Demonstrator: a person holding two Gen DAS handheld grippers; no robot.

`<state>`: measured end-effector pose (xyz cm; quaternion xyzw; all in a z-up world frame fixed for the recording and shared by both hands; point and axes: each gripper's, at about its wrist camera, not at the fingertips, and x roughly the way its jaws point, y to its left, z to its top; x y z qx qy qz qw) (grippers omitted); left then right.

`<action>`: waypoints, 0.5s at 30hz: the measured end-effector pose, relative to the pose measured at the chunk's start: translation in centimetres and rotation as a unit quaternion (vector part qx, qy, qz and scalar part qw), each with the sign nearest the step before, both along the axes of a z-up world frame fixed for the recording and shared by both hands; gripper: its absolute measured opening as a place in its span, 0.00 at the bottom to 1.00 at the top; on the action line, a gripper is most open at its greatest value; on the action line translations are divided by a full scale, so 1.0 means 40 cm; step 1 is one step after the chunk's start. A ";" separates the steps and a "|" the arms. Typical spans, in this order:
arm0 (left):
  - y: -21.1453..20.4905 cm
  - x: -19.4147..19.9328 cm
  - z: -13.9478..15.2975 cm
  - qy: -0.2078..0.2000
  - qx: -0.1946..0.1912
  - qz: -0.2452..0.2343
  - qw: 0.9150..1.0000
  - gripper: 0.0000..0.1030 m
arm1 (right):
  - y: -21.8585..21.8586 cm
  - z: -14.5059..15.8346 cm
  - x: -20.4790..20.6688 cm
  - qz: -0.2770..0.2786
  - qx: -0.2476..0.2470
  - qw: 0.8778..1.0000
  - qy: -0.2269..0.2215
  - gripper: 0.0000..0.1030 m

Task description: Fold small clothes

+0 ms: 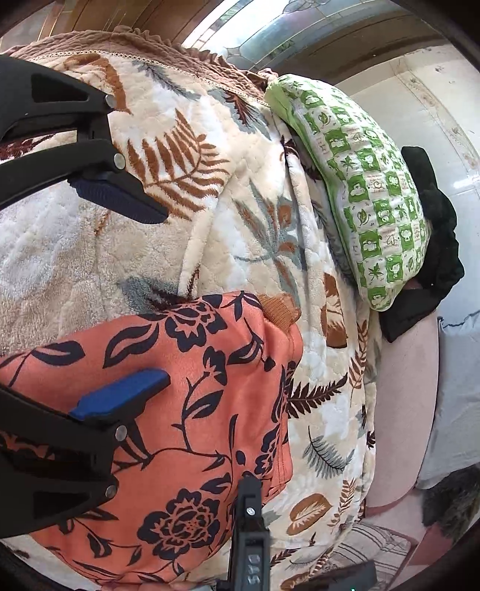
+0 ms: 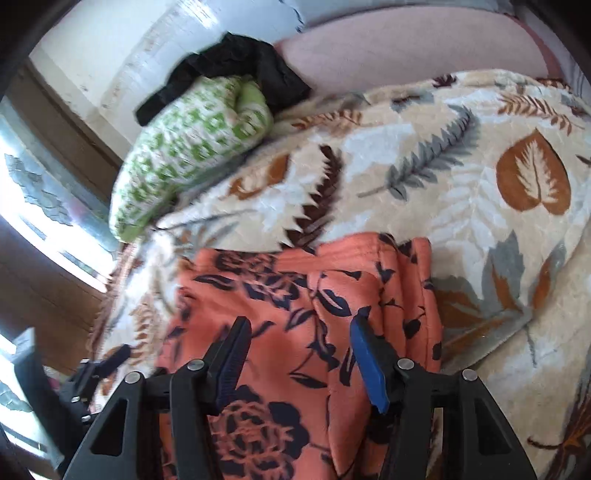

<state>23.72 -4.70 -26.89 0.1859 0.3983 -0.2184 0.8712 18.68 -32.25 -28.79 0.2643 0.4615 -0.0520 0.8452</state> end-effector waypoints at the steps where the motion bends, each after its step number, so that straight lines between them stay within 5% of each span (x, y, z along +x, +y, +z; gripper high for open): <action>1: -0.001 0.002 -0.003 0.003 0.003 -0.001 1.000 0.81 | -0.002 -0.031 0.011 0.007 -0.004 1.000 0.011 0.57; 7: 0.030 0.008 0.022 0.023 -0.029 0.010 0.999 0.81 | 0.015 0.025 -0.024 0.017 -0.019 1.000 -0.010 0.58; 15: 0.065 -0.113 0.080 -0.012 -0.041 -0.020 0.999 0.81 | 0.076 0.148 -0.195 0.051 -0.017 0.997 -0.058 0.58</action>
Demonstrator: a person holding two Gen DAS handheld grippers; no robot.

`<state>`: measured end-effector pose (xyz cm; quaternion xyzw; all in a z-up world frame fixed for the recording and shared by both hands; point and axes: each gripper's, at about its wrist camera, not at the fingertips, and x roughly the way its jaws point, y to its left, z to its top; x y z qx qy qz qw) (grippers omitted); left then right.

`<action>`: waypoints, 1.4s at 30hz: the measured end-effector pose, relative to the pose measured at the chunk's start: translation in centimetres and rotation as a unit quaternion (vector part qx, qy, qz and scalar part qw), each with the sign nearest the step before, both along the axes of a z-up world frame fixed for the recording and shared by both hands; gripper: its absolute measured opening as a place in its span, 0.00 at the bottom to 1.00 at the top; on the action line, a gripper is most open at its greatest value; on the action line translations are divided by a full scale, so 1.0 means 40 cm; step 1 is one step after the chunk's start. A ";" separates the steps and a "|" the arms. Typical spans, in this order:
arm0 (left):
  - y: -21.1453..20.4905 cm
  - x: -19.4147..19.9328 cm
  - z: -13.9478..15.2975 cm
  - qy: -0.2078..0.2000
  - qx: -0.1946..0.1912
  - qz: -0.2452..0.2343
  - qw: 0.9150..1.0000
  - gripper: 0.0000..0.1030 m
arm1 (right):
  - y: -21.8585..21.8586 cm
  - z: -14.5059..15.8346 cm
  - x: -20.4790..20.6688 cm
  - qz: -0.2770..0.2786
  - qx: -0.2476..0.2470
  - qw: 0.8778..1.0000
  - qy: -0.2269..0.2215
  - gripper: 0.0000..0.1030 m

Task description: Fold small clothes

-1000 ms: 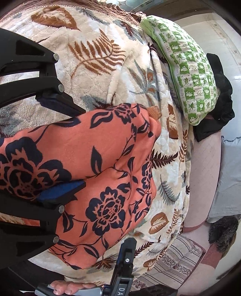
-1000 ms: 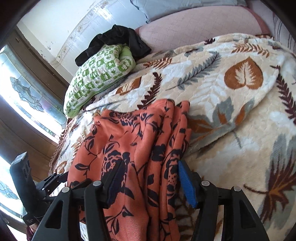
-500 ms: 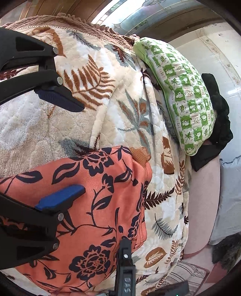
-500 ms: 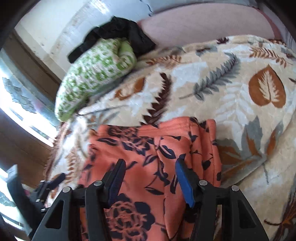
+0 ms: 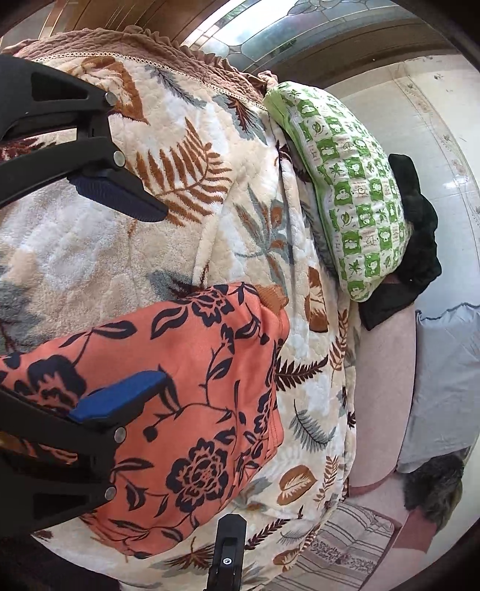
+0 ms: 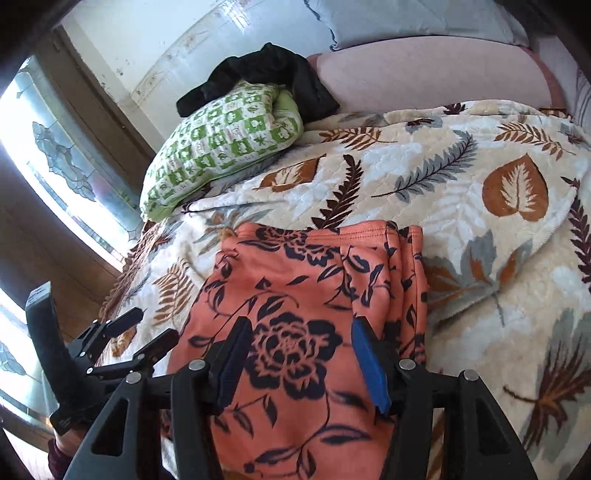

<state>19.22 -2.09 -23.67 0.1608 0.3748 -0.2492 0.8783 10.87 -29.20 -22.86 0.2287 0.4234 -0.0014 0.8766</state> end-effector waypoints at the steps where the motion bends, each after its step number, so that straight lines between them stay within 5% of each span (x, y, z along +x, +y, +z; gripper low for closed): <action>1: -0.001 -0.019 0.000 -0.007 0.006 -0.004 1.000 0.81 | 0.009 0.003 -0.019 0.004 -0.003 1.000 0.001 0.58; 4: -0.004 -0.074 -0.034 -0.012 0.036 -0.011 0.999 0.81 | 0.024 -0.022 -0.064 0.010 -0.002 1.000 0.022 0.58; 7: 0.008 -0.095 -0.088 -0.008 0.050 0.003 0.999 0.82 | 0.027 -0.127 -0.078 0.009 0.008 0.995 0.095 0.59; 10: 0.013 -0.091 -0.088 0.004 0.037 0.018 0.999 0.82 | 0.040 -0.148 -0.096 0.024 -0.028 0.997 0.065 0.59; 18: -0.002 -0.128 -0.114 -0.031 0.046 0.049 0.997 0.82 | 0.026 -0.147 -0.076 0.035 -0.018 0.995 0.094 0.59; 26: 0.019 -0.125 -0.118 -0.003 0.014 0.071 0.997 0.82 | 0.029 -0.151 -0.114 0.047 -0.016 0.997 0.051 0.59; 30: 0.005 -0.156 -0.100 -0.023 0.033 0.076 0.996 0.82 | 0.018 -0.148 -0.171 0.081 -0.020 0.997 0.002 0.60; 33: -0.001 -0.182 -0.086 -0.013 0.047 0.084 0.995 0.83 | -0.030 -0.146 -0.193 0.050 0.043 0.998 0.008 0.62; 35: -0.001 -0.197 -0.075 -0.016 0.052 0.097 0.994 0.83 | -0.072 -0.120 -0.200 0.034 0.089 0.995 -0.025 0.62; 38: -0.005 -0.215 -0.045 -0.019 0.051 0.115 0.992 0.83 | -0.113 -0.077 -0.215 0.006 0.105 0.991 -0.079 0.62; 42: -0.018 -0.243 0.021 -0.051 0.038 0.125 0.990 0.83 | -0.147 -0.066 -0.223 -0.022 0.130 0.987 -0.094 0.62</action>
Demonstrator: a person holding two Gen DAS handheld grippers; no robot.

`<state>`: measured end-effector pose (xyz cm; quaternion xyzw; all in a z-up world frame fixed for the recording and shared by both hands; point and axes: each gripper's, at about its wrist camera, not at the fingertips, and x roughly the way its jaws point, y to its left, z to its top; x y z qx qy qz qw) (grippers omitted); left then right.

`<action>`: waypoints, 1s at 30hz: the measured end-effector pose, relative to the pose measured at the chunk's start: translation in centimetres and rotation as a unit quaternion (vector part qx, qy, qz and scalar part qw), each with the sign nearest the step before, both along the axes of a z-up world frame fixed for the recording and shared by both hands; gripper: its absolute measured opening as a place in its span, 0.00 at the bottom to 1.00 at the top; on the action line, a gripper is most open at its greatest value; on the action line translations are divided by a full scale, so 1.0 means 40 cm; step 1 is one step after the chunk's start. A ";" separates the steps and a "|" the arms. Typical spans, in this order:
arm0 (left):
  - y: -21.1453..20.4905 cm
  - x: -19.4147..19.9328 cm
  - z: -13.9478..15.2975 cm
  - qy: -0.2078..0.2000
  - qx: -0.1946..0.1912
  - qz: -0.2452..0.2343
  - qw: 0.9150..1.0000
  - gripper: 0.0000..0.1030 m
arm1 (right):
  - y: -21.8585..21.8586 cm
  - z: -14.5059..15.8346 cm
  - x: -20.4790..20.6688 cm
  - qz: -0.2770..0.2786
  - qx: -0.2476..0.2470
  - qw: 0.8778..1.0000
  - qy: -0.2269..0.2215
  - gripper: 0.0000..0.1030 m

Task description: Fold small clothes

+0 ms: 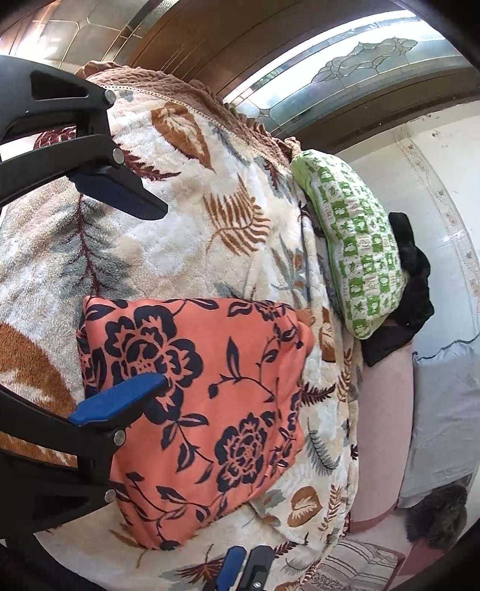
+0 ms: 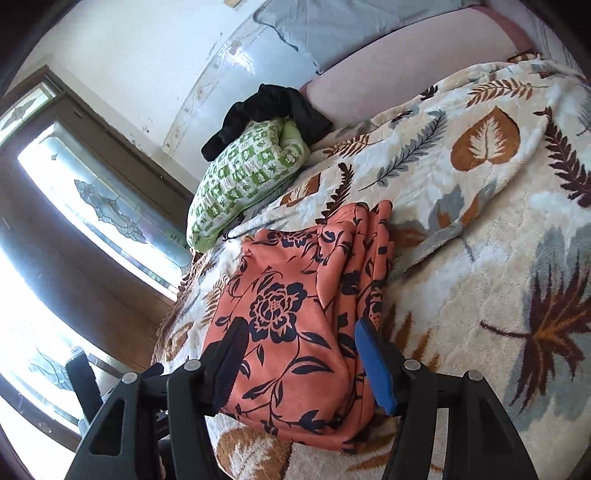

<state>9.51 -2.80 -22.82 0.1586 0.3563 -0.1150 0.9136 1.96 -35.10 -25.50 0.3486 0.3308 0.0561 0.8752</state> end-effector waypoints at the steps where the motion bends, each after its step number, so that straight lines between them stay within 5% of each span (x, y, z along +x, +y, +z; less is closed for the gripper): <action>1: -0.005 -0.008 0.020 -0.012 -0.003 -0.001 1.000 0.83 | -0.007 0.001 -0.001 -0.005 0.006 1.000 -0.001 0.62; 10: -0.050 -0.057 0.150 -0.056 -0.020 -0.010 0.998 0.85 | -0.027 0.041 -0.023 -0.011 0.016 0.999 -0.046 0.65; 25: -0.008 -0.144 0.289 -0.098 -0.062 0.005 0.993 0.94 | 0.064 0.196 -0.169 -0.084 -0.170 0.978 -0.089 0.76; 30: 0.002 -0.159 0.328 -0.110 -0.043 0.039 0.992 0.97 | 0.100 0.272 -0.224 -0.109 -0.207 0.968 -0.093 0.78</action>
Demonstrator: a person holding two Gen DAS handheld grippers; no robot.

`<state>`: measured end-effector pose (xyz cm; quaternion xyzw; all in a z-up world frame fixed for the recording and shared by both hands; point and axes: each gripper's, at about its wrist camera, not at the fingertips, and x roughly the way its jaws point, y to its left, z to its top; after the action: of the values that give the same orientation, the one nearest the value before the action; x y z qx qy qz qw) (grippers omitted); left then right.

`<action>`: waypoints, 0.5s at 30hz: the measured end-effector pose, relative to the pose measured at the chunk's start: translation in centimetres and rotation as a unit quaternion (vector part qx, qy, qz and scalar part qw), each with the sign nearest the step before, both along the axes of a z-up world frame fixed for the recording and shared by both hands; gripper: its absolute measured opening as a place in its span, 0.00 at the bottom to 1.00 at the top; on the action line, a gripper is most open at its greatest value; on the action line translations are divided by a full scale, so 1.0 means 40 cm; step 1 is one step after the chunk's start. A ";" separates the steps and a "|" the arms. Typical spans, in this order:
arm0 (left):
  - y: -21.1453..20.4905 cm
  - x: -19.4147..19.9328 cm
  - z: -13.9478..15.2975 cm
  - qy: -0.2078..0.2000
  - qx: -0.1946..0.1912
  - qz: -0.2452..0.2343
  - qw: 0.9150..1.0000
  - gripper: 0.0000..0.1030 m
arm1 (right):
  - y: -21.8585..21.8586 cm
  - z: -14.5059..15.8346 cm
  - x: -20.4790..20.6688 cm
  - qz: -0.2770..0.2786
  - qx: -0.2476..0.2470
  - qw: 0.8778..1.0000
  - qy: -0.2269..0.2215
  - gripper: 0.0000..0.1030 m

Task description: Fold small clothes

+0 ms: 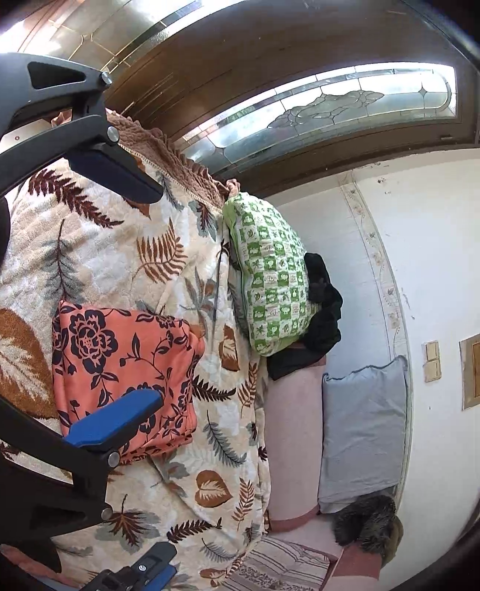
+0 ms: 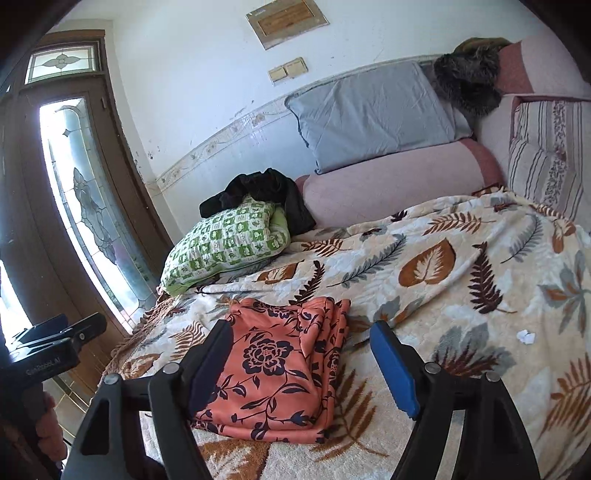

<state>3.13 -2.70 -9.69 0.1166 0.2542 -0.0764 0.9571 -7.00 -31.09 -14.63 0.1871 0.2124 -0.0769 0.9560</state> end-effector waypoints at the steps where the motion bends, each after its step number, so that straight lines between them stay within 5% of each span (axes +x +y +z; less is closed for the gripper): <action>1: 0.004 -0.002 0.007 0.000 0.002 -0.001 1.000 0.97 | 0.010 0.019 -0.006 -0.008 -0.011 1.000 0.000 0.78; 15: 0.117 -0.044 0.133 -0.044 -0.060 0.017 0.997 0.98 | 0.138 0.146 -0.008 -0.008 -0.070 0.998 0.005 0.80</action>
<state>1.38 1.99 -4.38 0.0577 0.2092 -0.0702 0.9737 -7.32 -25.57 -8.78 0.1212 0.2099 -0.1003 0.9650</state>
